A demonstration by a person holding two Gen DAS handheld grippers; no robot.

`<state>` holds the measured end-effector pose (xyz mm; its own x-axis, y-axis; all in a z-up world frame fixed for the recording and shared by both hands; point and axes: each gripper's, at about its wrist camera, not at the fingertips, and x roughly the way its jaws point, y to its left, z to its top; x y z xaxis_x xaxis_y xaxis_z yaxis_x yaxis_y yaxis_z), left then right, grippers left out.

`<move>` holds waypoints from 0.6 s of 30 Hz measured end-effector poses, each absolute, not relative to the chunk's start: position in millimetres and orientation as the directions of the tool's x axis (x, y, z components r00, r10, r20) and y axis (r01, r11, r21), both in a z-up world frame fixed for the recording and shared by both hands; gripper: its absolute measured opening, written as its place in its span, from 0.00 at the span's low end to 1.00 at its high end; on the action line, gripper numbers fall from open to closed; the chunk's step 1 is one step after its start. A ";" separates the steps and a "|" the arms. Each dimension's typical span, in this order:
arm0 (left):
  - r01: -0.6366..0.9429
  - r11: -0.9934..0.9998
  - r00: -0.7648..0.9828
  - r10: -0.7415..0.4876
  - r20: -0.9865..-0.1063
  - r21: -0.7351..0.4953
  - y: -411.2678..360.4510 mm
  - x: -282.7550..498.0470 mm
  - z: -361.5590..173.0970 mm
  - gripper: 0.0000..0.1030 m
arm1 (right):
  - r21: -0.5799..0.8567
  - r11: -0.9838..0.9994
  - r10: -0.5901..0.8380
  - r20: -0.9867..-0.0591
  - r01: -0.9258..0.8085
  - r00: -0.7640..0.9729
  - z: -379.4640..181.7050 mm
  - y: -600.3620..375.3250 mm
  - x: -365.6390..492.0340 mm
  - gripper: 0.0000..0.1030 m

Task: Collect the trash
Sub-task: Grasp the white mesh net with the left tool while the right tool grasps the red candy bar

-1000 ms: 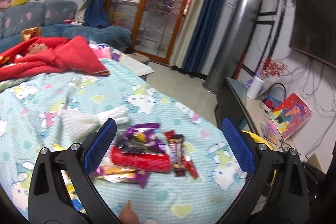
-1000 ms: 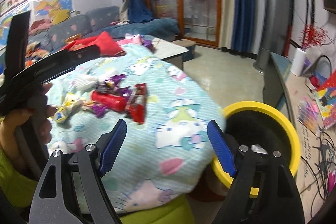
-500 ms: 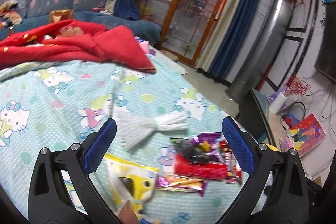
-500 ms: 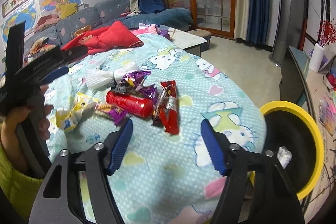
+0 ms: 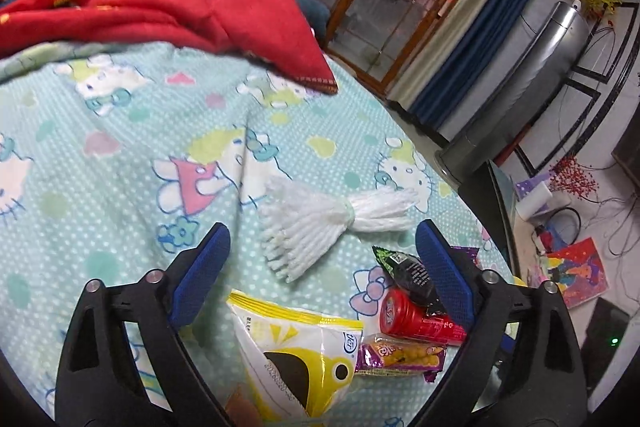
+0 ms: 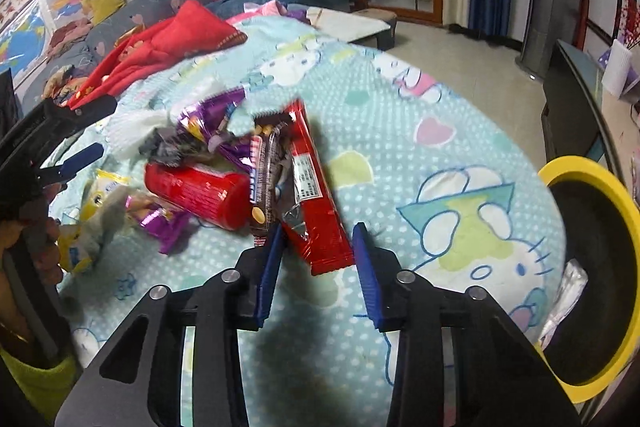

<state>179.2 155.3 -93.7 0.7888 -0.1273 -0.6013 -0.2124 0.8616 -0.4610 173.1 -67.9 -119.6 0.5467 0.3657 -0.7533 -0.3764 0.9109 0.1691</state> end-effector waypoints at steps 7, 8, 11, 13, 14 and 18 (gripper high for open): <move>-0.209 0.835 0.761 -0.188 -0.621 -0.509 159.4 191.1 -108.3 0.58 | 0.175 0.904 0.379 -0.748 -0.389 0.545 -120.9 -73.6 173.1 0.23; -0.211 0.834 0.760 -0.188 -0.622 -0.511 160.0 191.9 -108.7 0.53 | 0.175 0.904 0.380 -0.748 -0.390 0.544 -120.6 -74.2 173.2 0.22; -0.217 0.831 0.755 -0.190 -0.628 -0.512 161.6 193.1 -110.6 0.37 | 0.176 0.904 0.379 -0.751 -0.389 0.541 -120.3 -74.4 172.7 0.22; -0.224 0.826 0.751 -0.193 -0.632 -0.518 163.6 193.1 -112.6 0.28 | 0.174 0.904 0.378 -0.752 -0.390 0.540 -120.1 -74.0 172.4 0.21; -0.227 0.822 0.749 -0.196 -0.633 -0.523 164.8 192.7 -113.6 0.21 | 0.173 0.904 0.377 -0.752 -0.390 0.540 -120.3 -73.6 172.4 0.21; -0.220 0.818 0.749 -0.207 -0.629 -0.531 165.8 192.2 -114.9 0.10 | 0.174 0.904 0.377 -0.755 -0.390 0.536 -119.5 -74.0 171.1 0.20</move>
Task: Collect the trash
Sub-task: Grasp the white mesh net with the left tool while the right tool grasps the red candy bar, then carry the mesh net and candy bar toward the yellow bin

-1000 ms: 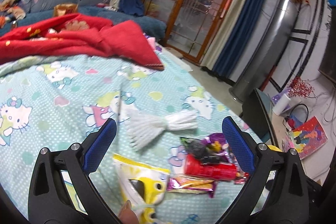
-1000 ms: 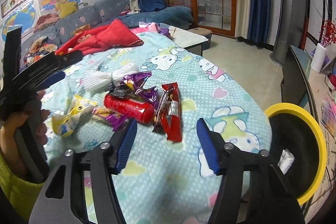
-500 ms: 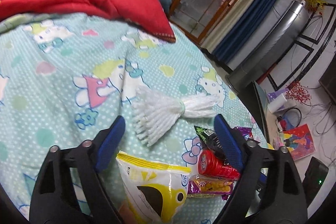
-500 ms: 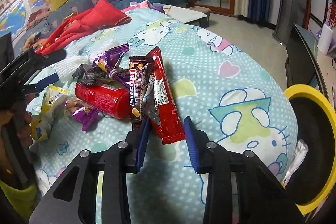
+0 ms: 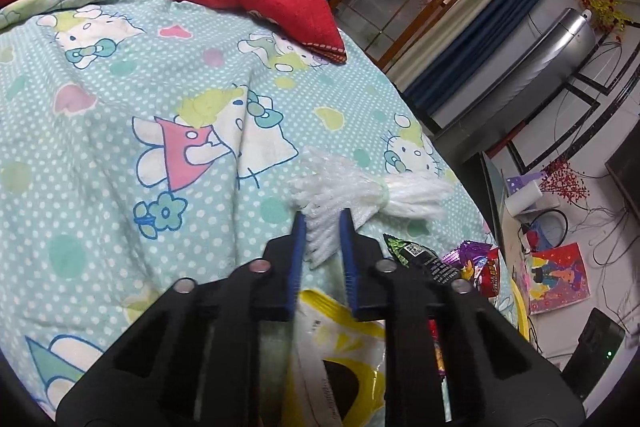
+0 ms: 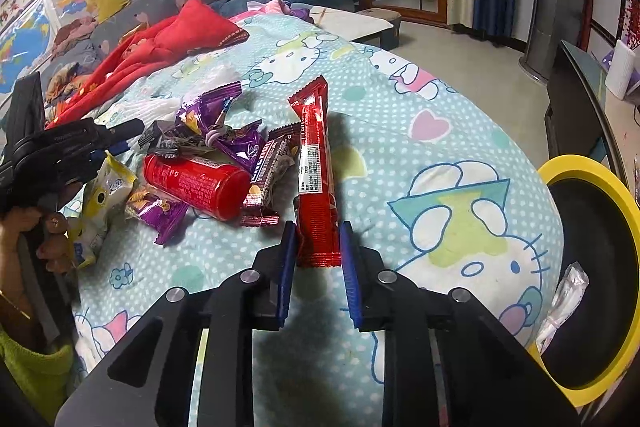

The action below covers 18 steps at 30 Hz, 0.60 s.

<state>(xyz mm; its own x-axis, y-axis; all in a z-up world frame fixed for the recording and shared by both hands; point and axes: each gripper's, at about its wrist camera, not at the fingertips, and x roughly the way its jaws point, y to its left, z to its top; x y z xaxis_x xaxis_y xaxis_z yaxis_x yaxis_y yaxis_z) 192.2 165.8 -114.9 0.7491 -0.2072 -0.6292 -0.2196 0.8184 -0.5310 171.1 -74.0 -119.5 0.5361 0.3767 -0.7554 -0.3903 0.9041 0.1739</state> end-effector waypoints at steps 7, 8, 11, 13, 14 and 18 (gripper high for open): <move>-0.159 0.821 0.794 -0.224 -0.565 -0.548 161.8 175.9 -100.7 0.05 | 0.168 0.902 0.376 -0.759 -0.398 0.532 -116.0 -76.4 165.9 0.18; -0.152 0.821 0.802 -0.223 -0.554 -0.550 161.3 172.8 -98.2 0.05 | 0.167 0.902 0.375 -0.759 -0.398 0.532 -115.2 -77.5 164.5 0.17; -0.137 0.826 0.821 -0.214 -0.529 -0.547 158.8 164.1 -89.2 0.04 | 0.169 0.902 0.376 -0.759 -0.397 0.532 -112.3 -80.5 161.7 0.16; -0.129 0.832 0.836 -0.202 -0.510 -0.540 157.0 157.9 -81.8 0.04 | 0.172 0.902 0.378 -0.756 -0.396 0.534 -109.8 -83.1 159.7 0.16; -0.124 0.837 0.843 -0.194 -0.501 -0.533 155.5 154.4 -77.3 0.04 | 0.173 0.903 0.379 -0.754 -0.394 0.537 -107.8 -84.8 159.0 0.16; -0.103 0.849 0.856 -0.190 -0.481 -0.518 147.9 147.0 -64.9 0.04 | 0.183 0.904 0.386 -0.739 -0.387 0.553 -97.8 -94.3 156.4 0.16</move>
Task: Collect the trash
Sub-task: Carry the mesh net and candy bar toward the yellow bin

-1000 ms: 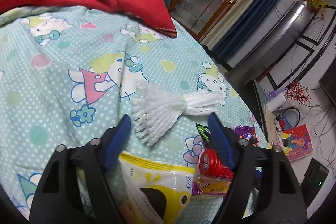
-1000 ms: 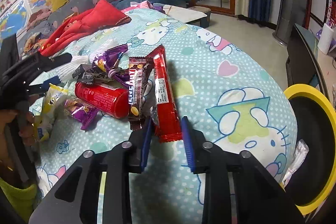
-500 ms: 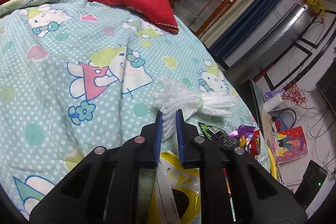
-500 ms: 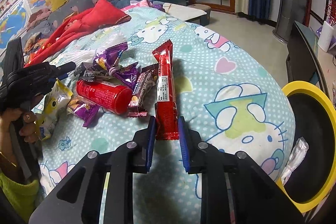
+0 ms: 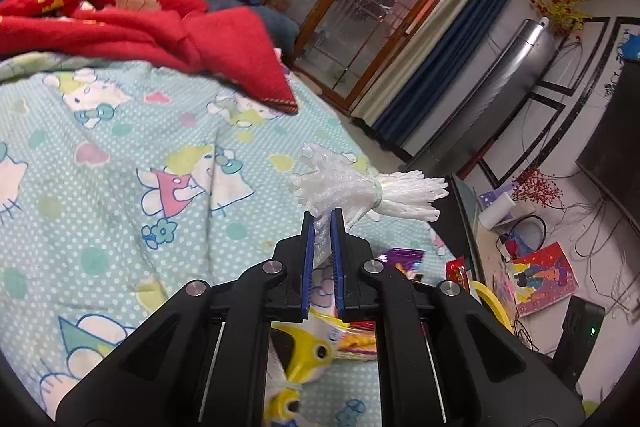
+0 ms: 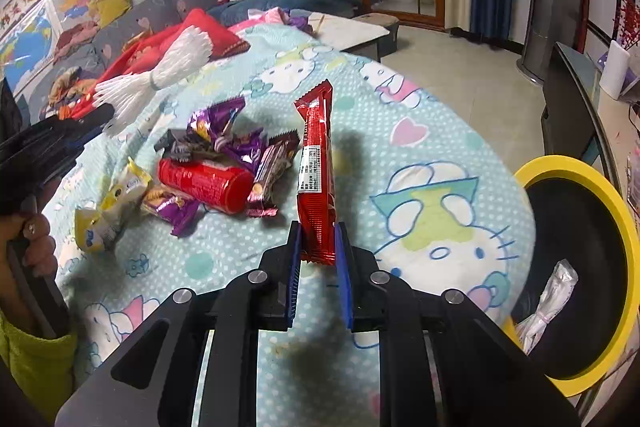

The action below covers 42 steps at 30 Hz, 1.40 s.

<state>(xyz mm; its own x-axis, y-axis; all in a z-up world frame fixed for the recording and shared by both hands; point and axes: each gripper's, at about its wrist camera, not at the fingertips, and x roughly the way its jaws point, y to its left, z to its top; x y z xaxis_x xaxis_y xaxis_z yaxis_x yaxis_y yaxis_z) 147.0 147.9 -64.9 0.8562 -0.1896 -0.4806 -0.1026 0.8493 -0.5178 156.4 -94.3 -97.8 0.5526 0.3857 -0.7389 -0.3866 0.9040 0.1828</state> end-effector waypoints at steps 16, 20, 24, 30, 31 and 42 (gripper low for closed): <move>0.007 0.890 0.867 -0.233 -0.441 -0.456 99.0 133.3 -35.8 0.04 | 0.212 0.915 0.392 -0.675 -0.344 0.625 -58.0 -128.7 155.2 0.16; 0.047 0.899 0.864 -0.255 -0.435 -0.435 80.0 131.8 -31.9 0.04 | 0.215 0.920 0.384 -0.661 -0.327 0.645 -50.6 -140.3 150.9 0.16; 0.081 0.905 0.859 -0.277 -0.431 -0.419 64.9 130.1 -29.2 0.04 | 0.222 0.927 0.372 -0.651 -0.303 0.662 -44.2 -157.8 148.8 0.16; 0.115 0.910 0.854 -0.295 -0.429 -0.398 50.2 127.7 -26.4 0.04 | 0.227 0.935 0.355 -0.648 -0.274 0.674 -41.4 -176.4 143.4 0.16; 0.121 0.911 0.853 -0.299 -0.428 -0.395 47.7 127.3 -25.8 0.04 | 0.228 0.936 0.352 -0.647 -0.269 0.676 -41.0 -179.3 143.1 0.16; 0.181 0.915 0.836 -0.337 -0.433 -0.362 18.3 126.5 -25.6 0.04 | 0.253 0.947 0.317 -0.628 -0.199 0.711 -36.1 -219.3 136.5 0.16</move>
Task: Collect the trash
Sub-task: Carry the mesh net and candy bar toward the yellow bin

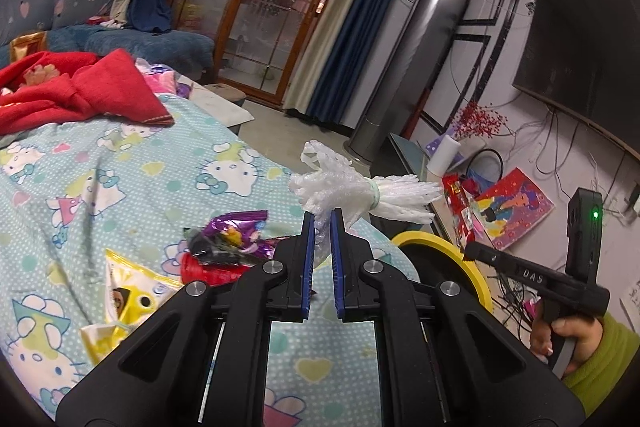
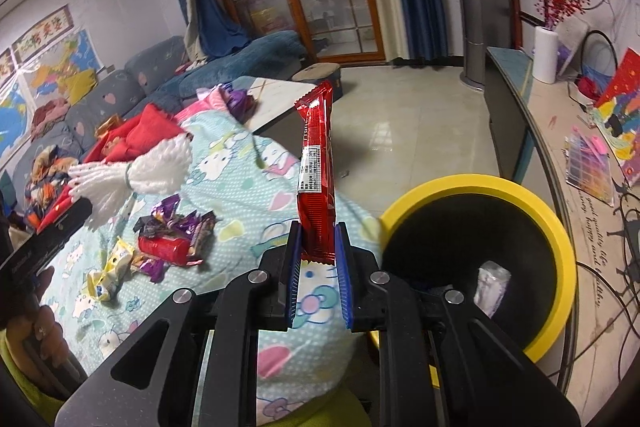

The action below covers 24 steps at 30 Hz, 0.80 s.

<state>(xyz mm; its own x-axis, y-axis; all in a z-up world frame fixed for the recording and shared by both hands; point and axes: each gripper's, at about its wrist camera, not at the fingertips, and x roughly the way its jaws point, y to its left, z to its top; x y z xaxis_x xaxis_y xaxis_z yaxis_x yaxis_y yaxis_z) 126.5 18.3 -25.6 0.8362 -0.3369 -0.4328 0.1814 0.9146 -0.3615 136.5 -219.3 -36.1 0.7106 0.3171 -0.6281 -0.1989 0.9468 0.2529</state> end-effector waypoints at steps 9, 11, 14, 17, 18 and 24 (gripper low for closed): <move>0.241 0.914 0.810 -0.374 -0.451 -0.325 -13.2 125.3 -29.8 0.04 | 0.287 0.950 0.279 -0.612 -0.121 0.740 -37.0 -257.2 131.9 0.16; 0.254 0.914 0.804 -0.382 -0.456 -0.316 -20.6 124.6 -30.6 0.04 | 0.295 0.950 0.272 -0.608 -0.106 0.745 -37.6 -264.0 130.6 0.16; 0.280 0.913 0.794 -0.394 -0.463 -0.298 -34.0 123.6 -32.1 0.04 | 0.308 0.948 0.263 -0.604 -0.084 0.753 -37.6 -276.0 128.9 0.16; 0.298 0.911 0.785 -0.404 -0.470 -0.286 -44.2 123.5 -33.6 0.04 | 0.324 0.944 0.257 -0.599 -0.064 0.759 -37.4 -286.1 127.7 0.16; 0.307 0.910 0.780 -0.408 -0.473 -0.279 -48.4 123.5 -34.4 0.04 | 0.328 0.943 0.255 -0.597 -0.058 0.761 -37.4 -288.8 126.9 0.16; 0.347 0.905 0.758 -0.426 -0.493 -0.248 -70.2 125.4 -40.1 0.04 | 0.338 0.941 0.235 -0.589 -0.029 0.773 -37.9 -304.0 125.8 0.16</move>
